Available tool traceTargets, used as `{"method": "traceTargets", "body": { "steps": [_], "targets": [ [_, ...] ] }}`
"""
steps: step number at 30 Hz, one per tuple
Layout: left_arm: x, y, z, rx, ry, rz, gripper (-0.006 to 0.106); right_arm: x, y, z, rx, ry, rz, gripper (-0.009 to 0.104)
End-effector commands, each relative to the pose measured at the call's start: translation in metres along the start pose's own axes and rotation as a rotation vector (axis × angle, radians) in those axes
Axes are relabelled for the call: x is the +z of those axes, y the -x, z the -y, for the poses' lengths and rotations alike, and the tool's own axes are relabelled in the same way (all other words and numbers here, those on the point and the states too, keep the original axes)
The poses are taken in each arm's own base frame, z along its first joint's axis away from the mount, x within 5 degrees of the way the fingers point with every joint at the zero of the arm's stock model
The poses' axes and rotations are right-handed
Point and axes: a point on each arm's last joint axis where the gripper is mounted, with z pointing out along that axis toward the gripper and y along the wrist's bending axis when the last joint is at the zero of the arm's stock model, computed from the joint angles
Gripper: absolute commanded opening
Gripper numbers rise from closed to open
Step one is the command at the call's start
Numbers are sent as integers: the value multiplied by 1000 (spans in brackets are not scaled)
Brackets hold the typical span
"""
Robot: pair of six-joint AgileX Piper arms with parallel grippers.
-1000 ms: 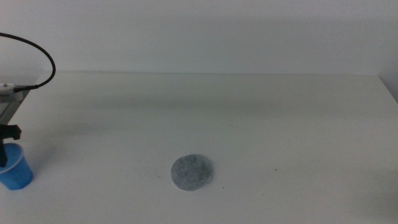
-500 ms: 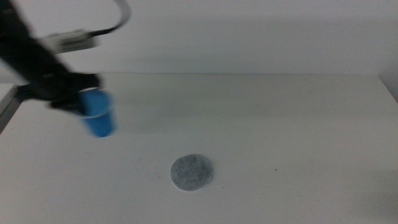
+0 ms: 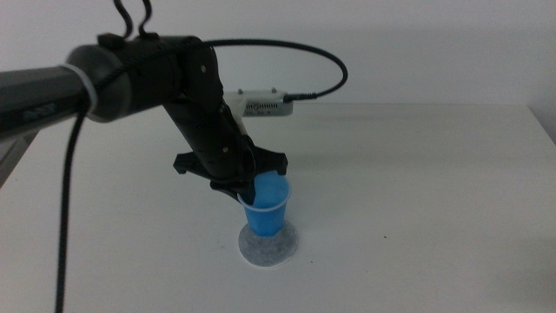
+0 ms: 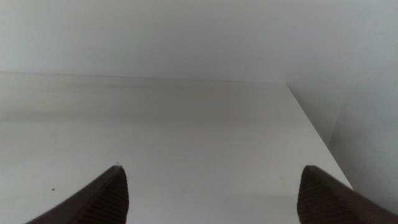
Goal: Place an empty cup on a cup mat.
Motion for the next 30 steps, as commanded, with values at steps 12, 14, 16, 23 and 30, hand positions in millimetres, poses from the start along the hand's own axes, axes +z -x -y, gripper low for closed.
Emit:
{"method": "traceTargets", "body": {
  "steps": [12,14,16,23,30],
  "targets": [
    [28,4,-3,-5,14,-44,11,0,0,0,-11,-1,8,93],
    [29,3,-3,-2,16,-62,21,0,0,0,-11,-1,8,93],
    [28,1,-3,17,16,-81,36,0,0,0,-11,-1,8,93],
    [-25,-10,0,51,52,-31,94,0,0,0,-11,-1,8,93],
    [-130,-49,0,51,131,151,94,0,0,0,-11,-1,8,93]
  ]
}}
